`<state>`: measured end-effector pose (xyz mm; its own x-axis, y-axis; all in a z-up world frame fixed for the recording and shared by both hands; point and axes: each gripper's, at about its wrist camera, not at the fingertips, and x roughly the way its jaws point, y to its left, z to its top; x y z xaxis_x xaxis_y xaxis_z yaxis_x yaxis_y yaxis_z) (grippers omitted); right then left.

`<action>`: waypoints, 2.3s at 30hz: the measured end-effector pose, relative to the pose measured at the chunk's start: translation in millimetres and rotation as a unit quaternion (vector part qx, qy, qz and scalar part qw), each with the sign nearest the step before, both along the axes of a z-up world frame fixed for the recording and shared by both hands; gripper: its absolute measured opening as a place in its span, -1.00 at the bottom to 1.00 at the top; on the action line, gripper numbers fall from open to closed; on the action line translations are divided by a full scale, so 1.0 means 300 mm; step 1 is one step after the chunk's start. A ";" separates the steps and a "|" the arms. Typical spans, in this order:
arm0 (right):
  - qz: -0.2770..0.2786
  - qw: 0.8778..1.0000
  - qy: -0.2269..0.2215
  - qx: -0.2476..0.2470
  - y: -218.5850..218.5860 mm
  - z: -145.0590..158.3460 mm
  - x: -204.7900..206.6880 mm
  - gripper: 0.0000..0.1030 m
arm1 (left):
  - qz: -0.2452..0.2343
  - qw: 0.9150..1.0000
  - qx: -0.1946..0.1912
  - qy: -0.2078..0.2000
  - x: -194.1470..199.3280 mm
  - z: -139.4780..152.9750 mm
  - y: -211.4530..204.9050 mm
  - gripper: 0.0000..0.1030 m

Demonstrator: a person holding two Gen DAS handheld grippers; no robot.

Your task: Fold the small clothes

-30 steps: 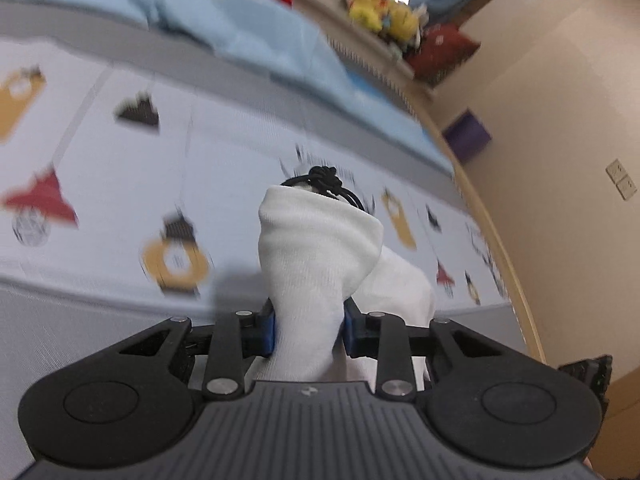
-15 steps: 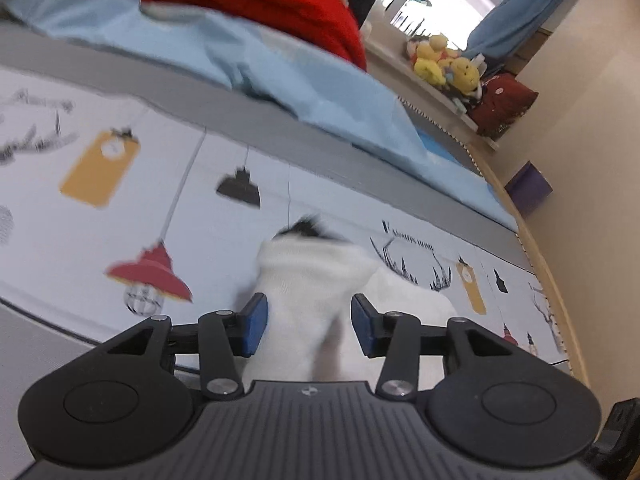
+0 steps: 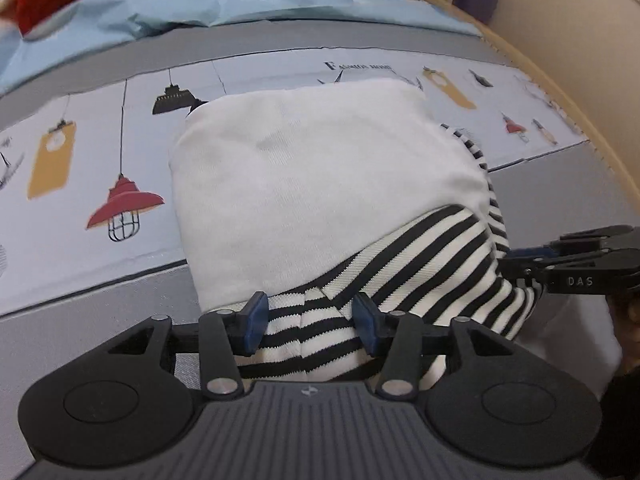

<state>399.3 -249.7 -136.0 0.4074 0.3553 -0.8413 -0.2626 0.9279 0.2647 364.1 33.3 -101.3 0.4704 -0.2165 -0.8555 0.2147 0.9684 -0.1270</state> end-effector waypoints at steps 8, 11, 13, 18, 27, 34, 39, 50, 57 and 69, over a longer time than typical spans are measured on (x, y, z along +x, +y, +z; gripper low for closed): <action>-0.002 1.000 0.027 0.012 -0.041 -0.029 -0.003 -0.94 | 0.016 0.998 -0.002 0.067 -0.040 0.048 0.045 0.35; 0.004 0.999 0.038 0.003 -0.036 -0.038 -0.002 -0.95 | 0.027 0.997 -0.003 0.077 -0.033 0.011 0.061 0.57; 0.006 0.999 0.044 -0.002 -0.029 -0.040 -0.002 -0.96 | 0.043 0.993 -0.046 0.096 -0.016 -0.024 0.093 0.43; 0.012 0.998 0.060 -0.002 -0.028 -0.048 -0.011 -0.97 | 0.030 0.992 -0.076 0.095 -0.006 -0.022 0.151 0.03; 0.005 0.998 0.068 0.008 -0.030 -0.029 -0.023 -0.92 | -0.009 0.999 -0.015 0.044 -0.048 0.076 0.114 0.06; -0.014 0.999 0.032 0.023 -0.057 0.026 -0.044 -0.60 | -0.065 0.993 0.078 0.054 -0.100 0.011 0.022 0.12; -0.009 0.998 0.031 -0.054 -0.033 0.009 -0.082 -0.59 | -0.006 0.996 0.091 -0.007 -0.169 0.127 0.013 0.37; -0.058 0.990 -0.114 -0.058 -0.100 0.324 -0.395 0.27 | 0.143 0.973 0.018 -0.178 -0.629 0.450 -0.034 0.99; -0.043 0.983 -0.164 -0.070 -0.054 0.396 -0.640 0.47 | 0.175 0.965 -0.009 -0.198 -0.824 0.432 -0.152 0.99; -0.059 0.985 -0.157 -0.038 0.012 0.395 -0.798 0.59 | 0.190 0.971 0.021 -0.142 -0.857 0.317 -0.220 0.99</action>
<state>160.0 -246.1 -17.6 0.6866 0.2307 -0.6895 -0.2104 0.9708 0.1153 107.1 -32.7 -6.1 0.7273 0.0515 -0.6844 -0.1389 0.9876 -0.0732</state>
